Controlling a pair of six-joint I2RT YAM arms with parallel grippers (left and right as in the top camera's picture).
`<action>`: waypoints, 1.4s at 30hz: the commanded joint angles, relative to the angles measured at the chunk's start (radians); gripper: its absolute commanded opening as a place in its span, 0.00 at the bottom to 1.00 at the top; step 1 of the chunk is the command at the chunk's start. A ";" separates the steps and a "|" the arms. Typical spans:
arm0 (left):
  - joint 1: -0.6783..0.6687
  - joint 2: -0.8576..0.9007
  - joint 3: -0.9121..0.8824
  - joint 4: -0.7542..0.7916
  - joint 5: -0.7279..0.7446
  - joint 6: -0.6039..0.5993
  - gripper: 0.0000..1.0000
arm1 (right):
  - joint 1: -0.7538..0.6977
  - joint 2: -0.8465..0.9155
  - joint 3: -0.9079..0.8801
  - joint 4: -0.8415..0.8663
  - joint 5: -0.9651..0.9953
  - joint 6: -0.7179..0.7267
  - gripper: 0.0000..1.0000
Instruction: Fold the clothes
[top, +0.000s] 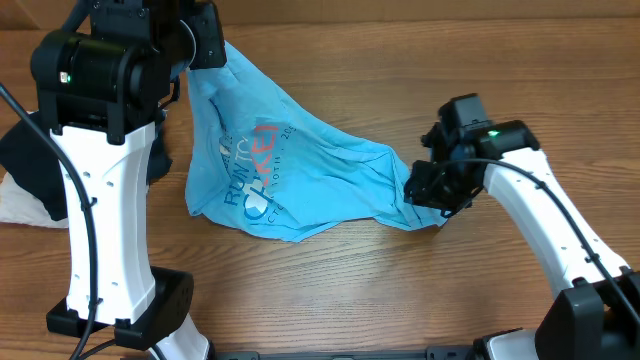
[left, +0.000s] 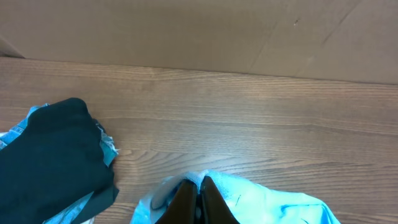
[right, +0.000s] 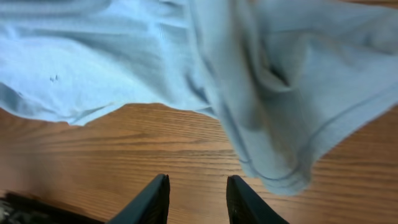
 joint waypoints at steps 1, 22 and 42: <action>-0.001 -0.022 0.017 0.006 0.006 0.019 0.04 | 0.051 -0.009 -0.044 0.051 0.096 -0.018 0.38; -0.001 -0.022 0.017 0.006 0.006 0.019 0.05 | 0.043 -0.005 -0.224 0.287 0.150 0.014 0.41; -0.001 -0.022 0.017 0.007 0.005 0.019 0.05 | 0.043 -0.005 -0.309 0.359 0.064 -0.006 0.46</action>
